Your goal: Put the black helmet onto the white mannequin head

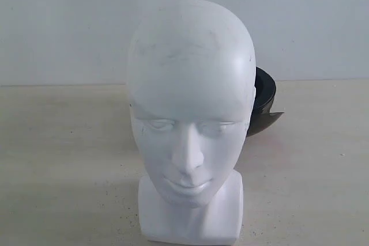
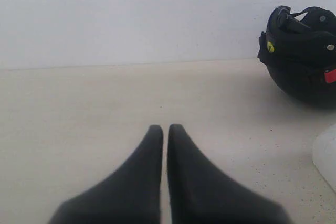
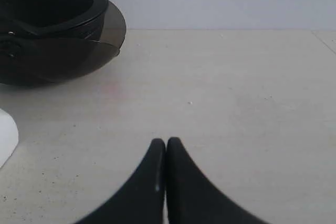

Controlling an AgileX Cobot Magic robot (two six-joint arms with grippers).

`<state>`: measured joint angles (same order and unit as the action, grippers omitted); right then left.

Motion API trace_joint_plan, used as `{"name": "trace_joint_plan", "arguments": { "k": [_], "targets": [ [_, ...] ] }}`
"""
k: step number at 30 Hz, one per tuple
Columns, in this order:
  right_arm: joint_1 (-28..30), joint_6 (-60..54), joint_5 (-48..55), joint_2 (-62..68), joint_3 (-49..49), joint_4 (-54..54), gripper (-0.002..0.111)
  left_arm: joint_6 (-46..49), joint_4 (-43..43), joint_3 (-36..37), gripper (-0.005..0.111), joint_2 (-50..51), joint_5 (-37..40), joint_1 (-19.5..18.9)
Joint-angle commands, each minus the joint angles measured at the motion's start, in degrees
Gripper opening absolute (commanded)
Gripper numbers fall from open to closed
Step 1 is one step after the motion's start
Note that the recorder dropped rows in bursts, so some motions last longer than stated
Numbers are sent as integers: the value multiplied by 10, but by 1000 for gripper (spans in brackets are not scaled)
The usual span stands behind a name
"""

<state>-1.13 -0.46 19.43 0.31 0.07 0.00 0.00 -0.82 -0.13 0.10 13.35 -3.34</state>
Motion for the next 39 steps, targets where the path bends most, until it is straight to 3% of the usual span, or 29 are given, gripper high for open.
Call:
{"name": "trace_joint_plan", "arguments": {
  "k": [1, 10, 16, 21, 26, 28, 32, 36, 39],
  "targets": [
    [0, 1, -3, -3, -1, -4, 0, 4, -1, 1, 4, -1, 1, 3],
    [0, 0, -8, -3, -1, -4, 0, 4, -1, 1, 4, -1, 1, 3],
    [0, -19, -84, -3, -1, -6, 0, 4, -1, 1, 4, -1, 1, 3],
    [0, -15, -189, -3, -1, -6, 0, 4, -1, 1, 4, -1, 1, 3],
    [0, -19, -418, -3, -1, -6, 0, 4, -1, 1, 4, -1, 1, 3],
    [0, -56, -402, -3, -34, 15, 0, 4, -1, 1, 4, -1, 1, 3],
    [0, -232, -255, 119, -226, 161, 0, 4, -1, 1, 4, -1, 1, 3],
    [0, -247, -55, 400, -431, 149, 0, 4, -1, 1, 4, -1, 1, 3],
    [0, -217, -85, 539, -494, 196, 0, 4, -1, 1, 4, -1, 1, 3]
  ]
}}
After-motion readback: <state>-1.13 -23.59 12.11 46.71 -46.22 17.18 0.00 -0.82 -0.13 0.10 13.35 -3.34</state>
